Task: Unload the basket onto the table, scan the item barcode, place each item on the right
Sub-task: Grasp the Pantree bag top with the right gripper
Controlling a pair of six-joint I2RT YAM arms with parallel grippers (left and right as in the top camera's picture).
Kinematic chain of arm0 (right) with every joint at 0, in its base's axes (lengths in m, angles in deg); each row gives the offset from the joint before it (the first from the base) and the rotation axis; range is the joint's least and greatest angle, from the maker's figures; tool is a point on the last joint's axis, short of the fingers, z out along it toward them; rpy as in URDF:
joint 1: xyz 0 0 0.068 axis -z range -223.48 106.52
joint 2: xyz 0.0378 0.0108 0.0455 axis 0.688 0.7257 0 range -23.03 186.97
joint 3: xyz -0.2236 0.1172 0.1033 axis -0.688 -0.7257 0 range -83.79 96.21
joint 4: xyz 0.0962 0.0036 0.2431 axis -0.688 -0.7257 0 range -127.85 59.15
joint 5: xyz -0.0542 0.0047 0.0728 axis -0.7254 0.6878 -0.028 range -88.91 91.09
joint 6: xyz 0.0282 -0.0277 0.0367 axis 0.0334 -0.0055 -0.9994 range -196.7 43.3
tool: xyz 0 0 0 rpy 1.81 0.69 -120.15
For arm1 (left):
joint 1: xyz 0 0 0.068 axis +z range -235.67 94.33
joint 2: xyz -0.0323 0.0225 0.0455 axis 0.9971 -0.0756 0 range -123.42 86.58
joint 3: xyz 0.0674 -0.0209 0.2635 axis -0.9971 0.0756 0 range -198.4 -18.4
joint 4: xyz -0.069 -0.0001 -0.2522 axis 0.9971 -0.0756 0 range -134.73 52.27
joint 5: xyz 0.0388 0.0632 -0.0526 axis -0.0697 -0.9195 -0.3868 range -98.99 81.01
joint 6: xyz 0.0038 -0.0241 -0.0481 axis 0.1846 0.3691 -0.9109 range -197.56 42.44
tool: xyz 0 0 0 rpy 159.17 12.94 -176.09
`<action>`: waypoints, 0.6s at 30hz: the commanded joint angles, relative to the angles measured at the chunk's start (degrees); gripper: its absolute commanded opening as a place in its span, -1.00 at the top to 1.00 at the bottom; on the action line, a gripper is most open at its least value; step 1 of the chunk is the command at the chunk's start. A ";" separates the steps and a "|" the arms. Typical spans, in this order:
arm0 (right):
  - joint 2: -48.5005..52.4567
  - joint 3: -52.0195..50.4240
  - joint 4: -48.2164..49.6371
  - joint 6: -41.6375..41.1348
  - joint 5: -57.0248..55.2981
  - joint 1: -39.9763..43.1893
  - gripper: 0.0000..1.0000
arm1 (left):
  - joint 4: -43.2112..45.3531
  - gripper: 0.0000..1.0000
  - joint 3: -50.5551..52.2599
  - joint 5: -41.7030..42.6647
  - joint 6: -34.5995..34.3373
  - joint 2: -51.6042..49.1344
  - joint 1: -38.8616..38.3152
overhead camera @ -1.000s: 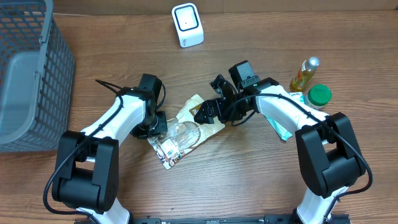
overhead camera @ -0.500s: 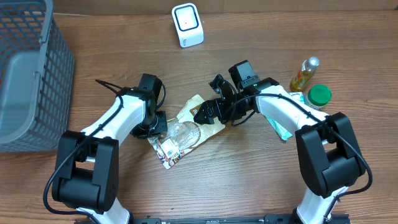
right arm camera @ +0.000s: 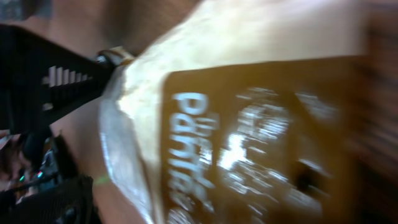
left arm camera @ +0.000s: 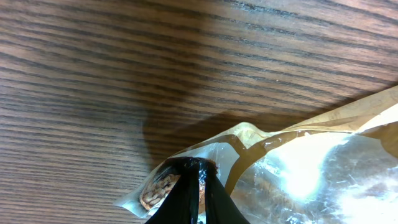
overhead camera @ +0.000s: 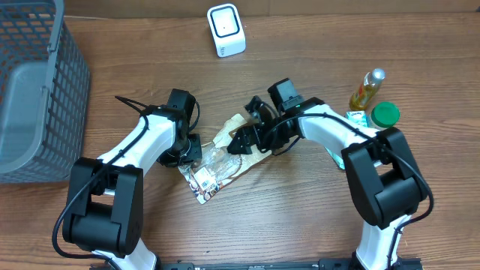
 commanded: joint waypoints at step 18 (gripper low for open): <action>3.15 -0.31 4.17 -0.26 9.57 -6.01 -0.47 | 0.66 0.78 0.74 -0.37 -0.42 -0.13 -0.22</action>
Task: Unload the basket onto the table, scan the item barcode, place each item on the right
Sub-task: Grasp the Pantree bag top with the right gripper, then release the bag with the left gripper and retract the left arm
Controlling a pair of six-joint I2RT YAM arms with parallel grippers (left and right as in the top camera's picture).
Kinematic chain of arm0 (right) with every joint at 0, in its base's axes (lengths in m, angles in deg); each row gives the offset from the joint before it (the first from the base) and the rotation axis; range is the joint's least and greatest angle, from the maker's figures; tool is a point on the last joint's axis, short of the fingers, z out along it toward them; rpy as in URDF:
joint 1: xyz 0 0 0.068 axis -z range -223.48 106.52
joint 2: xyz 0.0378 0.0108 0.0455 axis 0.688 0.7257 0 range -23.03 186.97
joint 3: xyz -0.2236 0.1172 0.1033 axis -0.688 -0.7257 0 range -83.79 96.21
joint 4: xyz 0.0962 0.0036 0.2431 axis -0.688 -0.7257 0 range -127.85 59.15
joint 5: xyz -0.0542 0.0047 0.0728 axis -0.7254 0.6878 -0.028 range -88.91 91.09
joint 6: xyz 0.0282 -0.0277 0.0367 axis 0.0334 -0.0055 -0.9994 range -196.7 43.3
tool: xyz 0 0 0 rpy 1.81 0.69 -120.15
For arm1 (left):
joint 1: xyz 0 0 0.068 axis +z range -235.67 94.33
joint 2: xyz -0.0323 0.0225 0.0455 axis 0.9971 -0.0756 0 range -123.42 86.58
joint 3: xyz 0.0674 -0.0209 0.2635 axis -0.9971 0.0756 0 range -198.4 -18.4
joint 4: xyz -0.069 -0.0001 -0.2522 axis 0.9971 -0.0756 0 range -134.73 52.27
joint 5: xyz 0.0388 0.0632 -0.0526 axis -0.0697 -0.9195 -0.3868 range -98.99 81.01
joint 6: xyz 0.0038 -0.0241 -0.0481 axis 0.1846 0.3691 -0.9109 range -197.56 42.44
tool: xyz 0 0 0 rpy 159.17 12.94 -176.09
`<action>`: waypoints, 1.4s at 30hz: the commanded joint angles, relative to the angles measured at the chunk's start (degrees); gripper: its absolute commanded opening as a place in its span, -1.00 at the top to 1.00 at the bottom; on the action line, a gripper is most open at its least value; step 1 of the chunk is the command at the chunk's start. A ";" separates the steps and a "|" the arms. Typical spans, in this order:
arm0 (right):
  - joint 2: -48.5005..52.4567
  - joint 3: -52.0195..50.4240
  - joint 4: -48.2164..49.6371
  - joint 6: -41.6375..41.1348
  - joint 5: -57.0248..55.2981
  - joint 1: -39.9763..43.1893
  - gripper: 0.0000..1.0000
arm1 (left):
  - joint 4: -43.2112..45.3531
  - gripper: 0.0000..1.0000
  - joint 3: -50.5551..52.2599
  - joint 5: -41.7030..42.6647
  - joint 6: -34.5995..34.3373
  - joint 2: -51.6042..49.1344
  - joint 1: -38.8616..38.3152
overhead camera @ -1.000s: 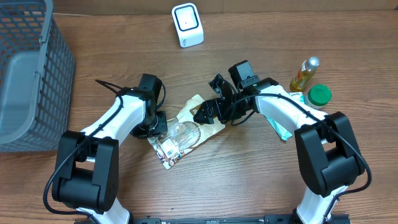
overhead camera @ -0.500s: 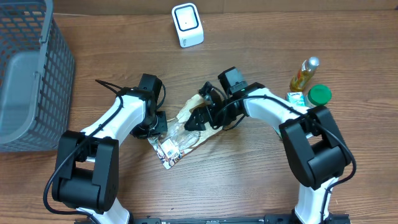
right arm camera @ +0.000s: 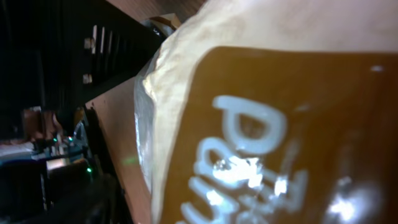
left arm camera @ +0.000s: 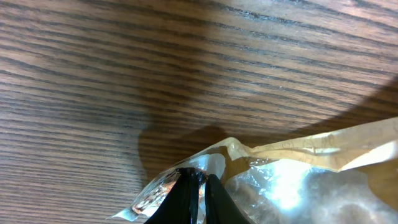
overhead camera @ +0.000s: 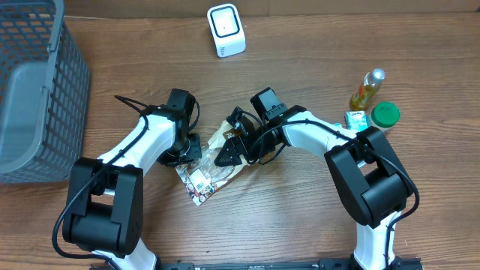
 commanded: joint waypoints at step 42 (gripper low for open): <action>0.61 -0.24 0.20 0.87 -1.64 0.83 0.58 | -2.95 0.73 -3.80 0.44 0.63 -0.02 1.11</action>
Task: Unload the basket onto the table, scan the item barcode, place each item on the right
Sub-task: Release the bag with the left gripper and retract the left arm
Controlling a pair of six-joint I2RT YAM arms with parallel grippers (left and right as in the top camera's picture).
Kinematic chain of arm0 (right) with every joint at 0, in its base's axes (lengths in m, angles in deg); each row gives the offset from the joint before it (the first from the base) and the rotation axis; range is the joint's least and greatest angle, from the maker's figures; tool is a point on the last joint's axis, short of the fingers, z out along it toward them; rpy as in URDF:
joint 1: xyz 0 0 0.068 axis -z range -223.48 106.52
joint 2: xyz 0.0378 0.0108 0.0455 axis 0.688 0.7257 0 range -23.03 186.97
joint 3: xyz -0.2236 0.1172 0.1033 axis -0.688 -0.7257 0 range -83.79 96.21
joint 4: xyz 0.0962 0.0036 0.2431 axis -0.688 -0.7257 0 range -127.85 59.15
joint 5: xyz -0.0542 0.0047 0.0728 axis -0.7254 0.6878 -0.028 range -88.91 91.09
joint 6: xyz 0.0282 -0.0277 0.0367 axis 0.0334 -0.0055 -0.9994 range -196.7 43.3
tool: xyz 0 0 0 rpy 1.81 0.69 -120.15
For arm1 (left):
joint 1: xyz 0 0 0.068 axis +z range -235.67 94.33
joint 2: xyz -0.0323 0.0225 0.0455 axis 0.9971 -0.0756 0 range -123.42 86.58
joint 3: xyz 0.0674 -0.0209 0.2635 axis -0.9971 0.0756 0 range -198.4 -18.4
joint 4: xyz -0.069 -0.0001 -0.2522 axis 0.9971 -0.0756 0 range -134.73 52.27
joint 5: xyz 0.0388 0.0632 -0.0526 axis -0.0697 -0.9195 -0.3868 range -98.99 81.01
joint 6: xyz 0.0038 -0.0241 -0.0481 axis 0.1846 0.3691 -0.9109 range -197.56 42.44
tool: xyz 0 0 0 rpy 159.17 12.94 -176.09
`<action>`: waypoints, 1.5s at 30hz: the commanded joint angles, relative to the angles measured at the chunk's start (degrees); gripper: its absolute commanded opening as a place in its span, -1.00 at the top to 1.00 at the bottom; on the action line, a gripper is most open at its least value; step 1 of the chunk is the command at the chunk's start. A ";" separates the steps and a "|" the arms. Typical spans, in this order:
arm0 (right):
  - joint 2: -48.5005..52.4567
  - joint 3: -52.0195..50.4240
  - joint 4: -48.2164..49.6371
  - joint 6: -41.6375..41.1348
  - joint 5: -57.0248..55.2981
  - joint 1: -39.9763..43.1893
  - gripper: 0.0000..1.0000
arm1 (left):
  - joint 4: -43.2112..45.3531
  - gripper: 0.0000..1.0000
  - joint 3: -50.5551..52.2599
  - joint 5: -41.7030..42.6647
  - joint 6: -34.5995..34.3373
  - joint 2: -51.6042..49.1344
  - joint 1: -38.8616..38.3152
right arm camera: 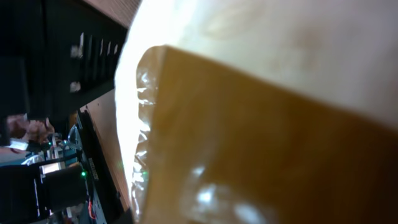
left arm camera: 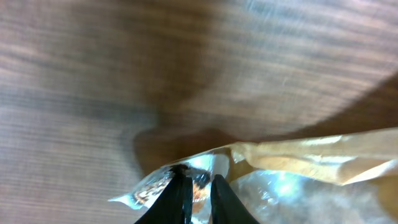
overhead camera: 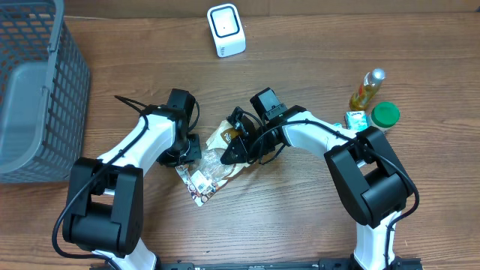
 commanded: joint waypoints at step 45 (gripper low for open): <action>-30.18 -0.24 -25.20 11.26 13.46 6.05 0.93 | -11.13 -1.00 -26.12 -11.58 3.06 -0.02 16.52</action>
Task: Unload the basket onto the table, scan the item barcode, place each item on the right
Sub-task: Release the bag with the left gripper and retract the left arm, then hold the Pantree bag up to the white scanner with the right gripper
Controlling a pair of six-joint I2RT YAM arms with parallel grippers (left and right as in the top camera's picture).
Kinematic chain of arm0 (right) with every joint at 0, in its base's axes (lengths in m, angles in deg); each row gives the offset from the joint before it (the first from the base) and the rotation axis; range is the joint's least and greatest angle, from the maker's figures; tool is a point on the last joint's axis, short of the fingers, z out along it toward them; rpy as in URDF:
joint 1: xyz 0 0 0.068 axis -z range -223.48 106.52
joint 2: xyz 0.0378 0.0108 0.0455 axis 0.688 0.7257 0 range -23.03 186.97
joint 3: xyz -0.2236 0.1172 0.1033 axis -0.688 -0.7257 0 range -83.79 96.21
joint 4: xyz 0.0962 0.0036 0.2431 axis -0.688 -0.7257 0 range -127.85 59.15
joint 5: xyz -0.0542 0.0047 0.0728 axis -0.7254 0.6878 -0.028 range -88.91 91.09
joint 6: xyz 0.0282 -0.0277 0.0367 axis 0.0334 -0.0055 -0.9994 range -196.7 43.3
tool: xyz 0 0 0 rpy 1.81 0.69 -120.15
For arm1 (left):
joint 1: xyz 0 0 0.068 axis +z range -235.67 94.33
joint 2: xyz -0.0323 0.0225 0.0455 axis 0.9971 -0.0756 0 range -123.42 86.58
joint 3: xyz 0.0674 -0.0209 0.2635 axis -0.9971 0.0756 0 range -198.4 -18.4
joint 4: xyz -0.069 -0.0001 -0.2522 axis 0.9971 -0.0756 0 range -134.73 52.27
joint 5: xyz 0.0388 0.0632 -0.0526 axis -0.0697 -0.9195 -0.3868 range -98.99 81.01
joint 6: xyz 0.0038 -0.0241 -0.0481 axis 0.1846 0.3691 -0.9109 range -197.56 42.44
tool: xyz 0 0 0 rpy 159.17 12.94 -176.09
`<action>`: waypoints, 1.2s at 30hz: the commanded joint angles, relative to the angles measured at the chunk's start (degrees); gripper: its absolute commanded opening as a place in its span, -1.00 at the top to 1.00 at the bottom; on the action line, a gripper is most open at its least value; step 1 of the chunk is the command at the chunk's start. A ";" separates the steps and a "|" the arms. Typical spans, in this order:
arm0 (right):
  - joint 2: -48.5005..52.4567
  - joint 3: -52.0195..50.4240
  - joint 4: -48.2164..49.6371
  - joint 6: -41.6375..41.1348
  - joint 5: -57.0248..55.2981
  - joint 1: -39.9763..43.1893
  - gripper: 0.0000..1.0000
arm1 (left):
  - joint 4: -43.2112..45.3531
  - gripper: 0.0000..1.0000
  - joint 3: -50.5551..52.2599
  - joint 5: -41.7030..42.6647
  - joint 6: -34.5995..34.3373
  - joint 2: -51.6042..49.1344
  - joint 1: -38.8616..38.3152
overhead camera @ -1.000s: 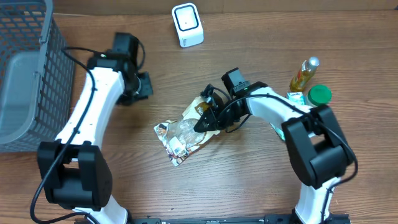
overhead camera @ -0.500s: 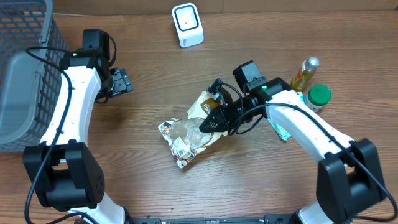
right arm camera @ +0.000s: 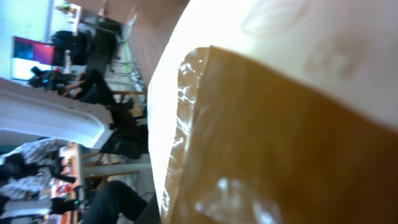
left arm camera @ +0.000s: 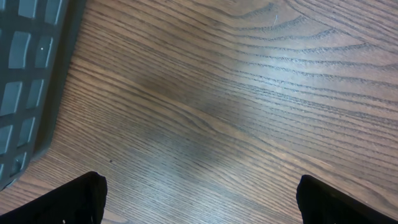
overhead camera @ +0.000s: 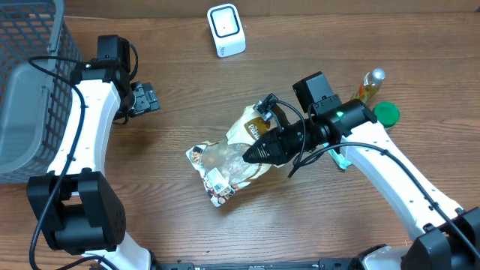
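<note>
The item is a clear and tan snack bag (overhead camera: 229,159) with a white label at its lower end. It hangs at mid table from my right gripper (overhead camera: 256,152), which is shut on its right side. The bag's cream and brown face (right arm camera: 267,124) fills the right wrist view and hides the fingers. The white scanner (overhead camera: 226,30) stands at the far edge. My left gripper (overhead camera: 144,99) is open beside the basket, well left of the bag. Only bare wood lies between its fingertips (left arm camera: 81,199).
A grey mesh basket (overhead camera: 34,90) takes up the far left; its wall (left arm camera: 25,68) shows in the left wrist view. An oil bottle (overhead camera: 367,88), a green-lidded jar (overhead camera: 386,114) and a small carton stand at the right behind my right arm.
My left gripper let go of the bag's corner and now stands open far to the upper left by the basket. My right gripper, still holding the bag, has moved right and nearer the front.
At first both grippers were at the bag on the table, the left shut on its lower left corner, the right at its upper right. The right gripper then closed in on the bag. Now the left has left it and the right alone holds it.
</note>
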 commanded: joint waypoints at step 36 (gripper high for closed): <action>1.51 23.89 0.33 -5.99 -37.83 -0.39 0.85 | 0.07 -0.99 -1.05 -1.18 0.44 0.07 0.20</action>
